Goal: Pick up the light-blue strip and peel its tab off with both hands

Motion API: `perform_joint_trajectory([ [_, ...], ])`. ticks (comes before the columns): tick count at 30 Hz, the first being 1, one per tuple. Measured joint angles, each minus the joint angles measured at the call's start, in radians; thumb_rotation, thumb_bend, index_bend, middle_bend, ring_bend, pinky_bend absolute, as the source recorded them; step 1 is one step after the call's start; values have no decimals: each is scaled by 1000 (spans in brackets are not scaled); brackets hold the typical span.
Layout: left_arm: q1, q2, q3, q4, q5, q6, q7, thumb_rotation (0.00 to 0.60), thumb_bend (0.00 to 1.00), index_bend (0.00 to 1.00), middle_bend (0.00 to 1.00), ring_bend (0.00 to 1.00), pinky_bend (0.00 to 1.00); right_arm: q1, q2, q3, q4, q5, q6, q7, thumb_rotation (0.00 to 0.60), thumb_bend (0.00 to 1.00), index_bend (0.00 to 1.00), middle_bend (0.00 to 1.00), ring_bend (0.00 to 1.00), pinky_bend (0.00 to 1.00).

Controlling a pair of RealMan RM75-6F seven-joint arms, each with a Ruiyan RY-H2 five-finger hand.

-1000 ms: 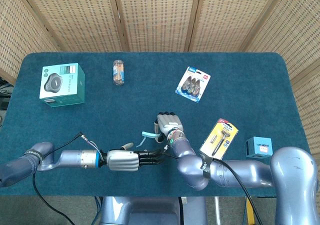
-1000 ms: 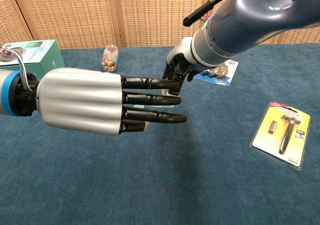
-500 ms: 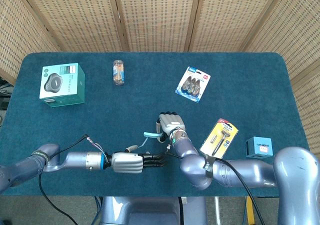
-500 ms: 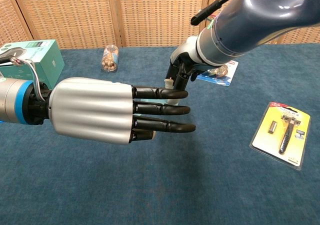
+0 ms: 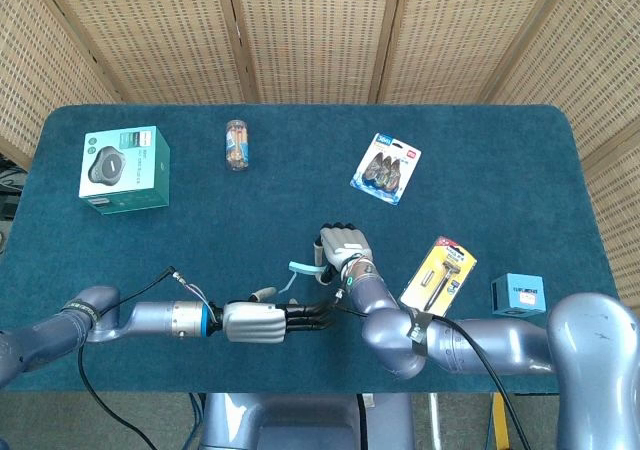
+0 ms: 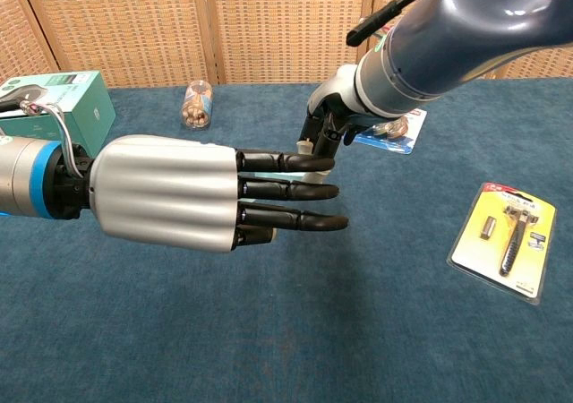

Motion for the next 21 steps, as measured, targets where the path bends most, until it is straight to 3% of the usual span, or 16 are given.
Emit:
perform_joint_trajectory([
  [21, -21, -26, 4, 19, -31, -14, 4, 600, 272, 539, 0, 0, 0, 4, 12, -31, 6, -3, -40, 23, 600, 724, 674, 117, 0, 0],
])
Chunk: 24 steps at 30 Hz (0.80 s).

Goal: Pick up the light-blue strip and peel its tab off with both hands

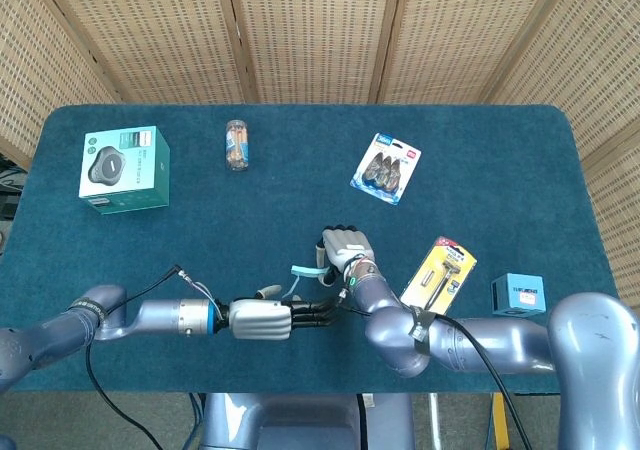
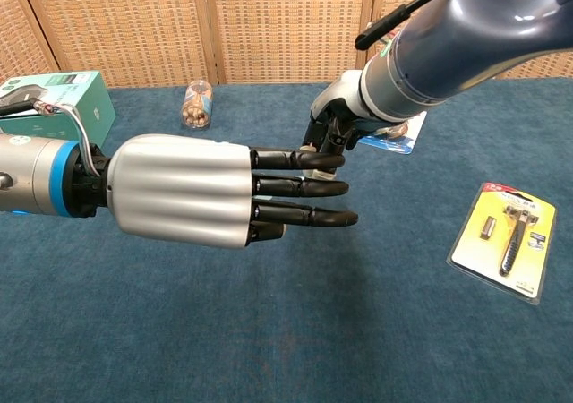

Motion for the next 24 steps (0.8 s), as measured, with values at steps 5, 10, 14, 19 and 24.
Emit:
perform_joint_trajectory([
  [5, -6, -8, 2, 2, -4, 0, -2, 600, 274, 581, 0, 0, 0, 2, 6, -7, -2, -3, -6, 8, 600, 722, 674, 117, 0, 0],
  [10, -8, -14, 4, 6, -8, 0, 0, 600, 290, 633, 0, 0, 0, 4, 10, -12, -7, -6, -9, 15, 600, 722, 674, 117, 0, 0],
  [14, -9, -18, 4, 7, -10, 4, 0, 600, 325, 640, 0, 0, 0, 6, 12, -17, -9, -8, -10, 20, 600, 724, 673, 117, 0, 0],
  [19, -12, -17, 4, 5, -15, 7, 2, 600, 399, 662, 0, 0, 0, 8, 15, -23, -9, -9, -11, 27, 600, 723, 674, 117, 0, 0],
  [24, -15, -17, 5, 3, -18, 1, 4, 600, 402, 687, 0, 0, 0, 10, 18, -29, -9, -10, -15, 34, 600, 724, 674, 117, 0, 0],
])
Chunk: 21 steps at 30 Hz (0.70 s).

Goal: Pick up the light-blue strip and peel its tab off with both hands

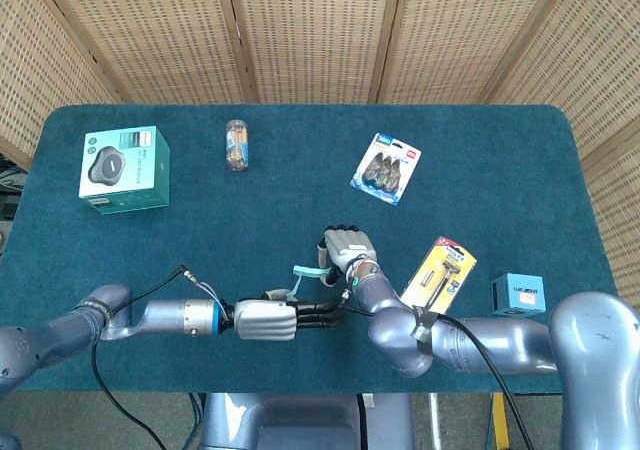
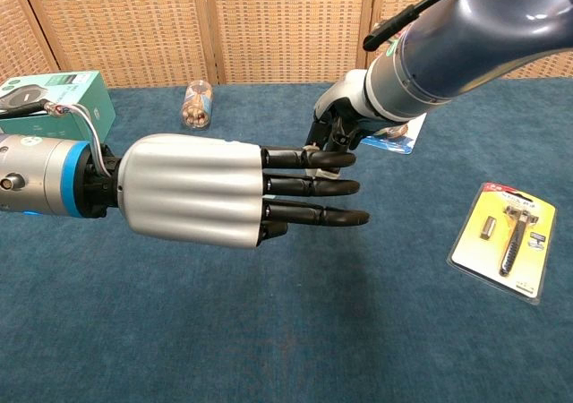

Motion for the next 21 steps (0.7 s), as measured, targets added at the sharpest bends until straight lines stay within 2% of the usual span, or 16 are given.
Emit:
perform_joint_trajectory([
  [4, -2, -4, 2, 0, -2, -1, 2, 600, 402, 737, 0, 0, 0, 2, 3, -3, 0, -1, -2, 6, 600, 724, 674, 117, 0, 0],
  [21, 1, 0, -1, -2, -14, 15, 21, 600, 402, 802, 0, 0, 0, 5, 11, -22, 5, -3, -7, 29, 600, 722, 676, 118, 0, 0],
])
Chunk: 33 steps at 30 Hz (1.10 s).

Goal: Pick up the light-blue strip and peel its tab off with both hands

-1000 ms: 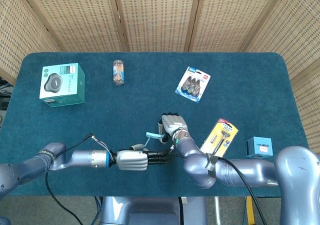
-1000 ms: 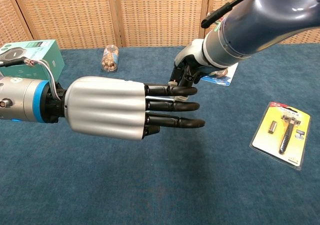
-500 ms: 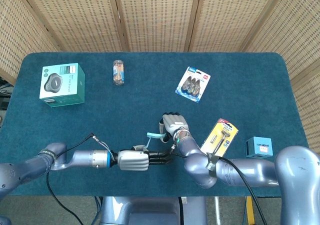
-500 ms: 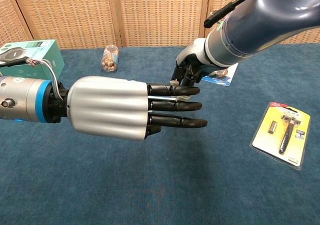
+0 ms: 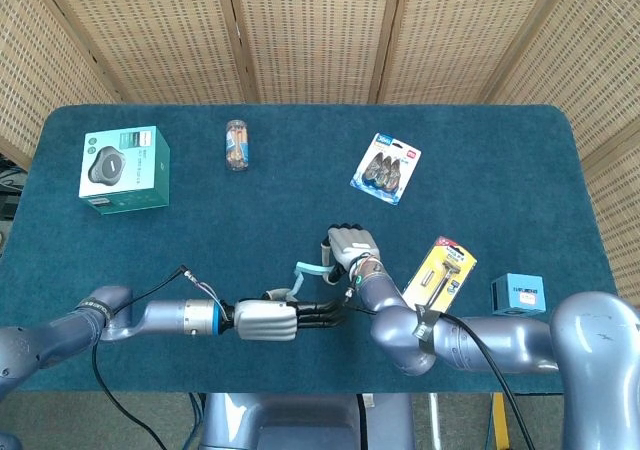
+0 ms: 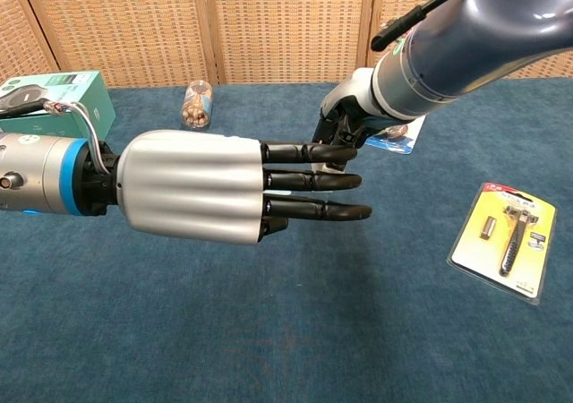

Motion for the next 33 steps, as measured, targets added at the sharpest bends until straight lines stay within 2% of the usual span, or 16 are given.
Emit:
perform_joint_trajectory([
  [17, 38, 37, 27, 31, -10, 54, -30, 600, 398, 810, 0, 0, 0, -12, 3, -21, 43, 0, 6, 11, 600, 722, 680, 122, 0, 0],
  [24, 87, 64, 51, 107, -24, 107, -73, 600, 396, 810, 0, 0, 0, -30, 11, -29, 66, 12, 4, 14, 600, 724, 680, 122, 0, 0],
  [33, 182, 80, 85, 223, -63, 193, -183, 600, 363, 811, 0, 0, 0, -46, 26, -54, 41, -19, 8, -3, 600, 723, 681, 122, 0, 0],
])
